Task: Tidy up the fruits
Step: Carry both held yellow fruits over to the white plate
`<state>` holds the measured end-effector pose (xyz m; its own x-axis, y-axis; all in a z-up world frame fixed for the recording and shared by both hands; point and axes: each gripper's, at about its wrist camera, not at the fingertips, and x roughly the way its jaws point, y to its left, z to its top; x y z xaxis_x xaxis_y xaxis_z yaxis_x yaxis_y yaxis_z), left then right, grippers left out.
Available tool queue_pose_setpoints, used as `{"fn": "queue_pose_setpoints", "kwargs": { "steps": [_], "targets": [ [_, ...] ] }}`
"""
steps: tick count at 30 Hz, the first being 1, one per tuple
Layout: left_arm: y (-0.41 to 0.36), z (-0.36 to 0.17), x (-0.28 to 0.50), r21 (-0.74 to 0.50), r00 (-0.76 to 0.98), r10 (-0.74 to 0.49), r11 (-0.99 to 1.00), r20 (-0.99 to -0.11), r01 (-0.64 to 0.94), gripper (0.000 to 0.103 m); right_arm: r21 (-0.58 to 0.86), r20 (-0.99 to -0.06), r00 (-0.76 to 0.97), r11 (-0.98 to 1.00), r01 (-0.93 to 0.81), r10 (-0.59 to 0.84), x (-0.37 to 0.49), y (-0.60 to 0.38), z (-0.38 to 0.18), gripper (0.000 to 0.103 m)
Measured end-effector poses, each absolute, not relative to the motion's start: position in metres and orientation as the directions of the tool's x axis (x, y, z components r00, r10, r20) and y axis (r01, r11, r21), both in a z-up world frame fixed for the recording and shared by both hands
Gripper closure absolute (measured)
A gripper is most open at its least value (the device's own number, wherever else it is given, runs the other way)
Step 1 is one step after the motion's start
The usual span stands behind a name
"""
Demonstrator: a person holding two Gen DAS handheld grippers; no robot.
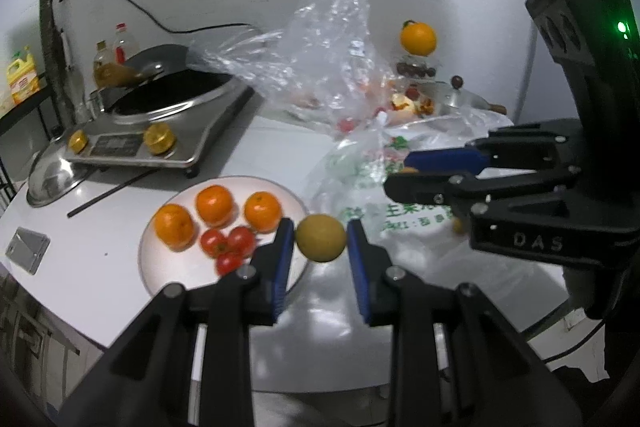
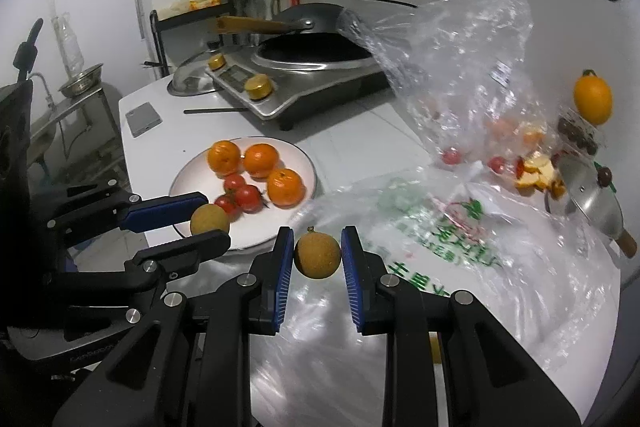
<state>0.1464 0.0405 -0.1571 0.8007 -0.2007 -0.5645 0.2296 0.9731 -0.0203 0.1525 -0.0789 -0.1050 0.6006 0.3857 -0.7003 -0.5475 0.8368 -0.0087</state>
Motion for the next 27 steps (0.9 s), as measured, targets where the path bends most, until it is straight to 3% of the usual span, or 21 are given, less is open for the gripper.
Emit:
{"fn": "queue_pose_setpoints", "kwargs": {
  "steps": [27],
  "targets": [
    [0.129,-0.181,0.155,0.003,0.804,-0.05,0.998,-0.592,0.064,0.075,-0.003,-0.727,0.535,0.777,-0.629,0.43,0.174,-0.012,-0.122,0.077]
  ]
}}
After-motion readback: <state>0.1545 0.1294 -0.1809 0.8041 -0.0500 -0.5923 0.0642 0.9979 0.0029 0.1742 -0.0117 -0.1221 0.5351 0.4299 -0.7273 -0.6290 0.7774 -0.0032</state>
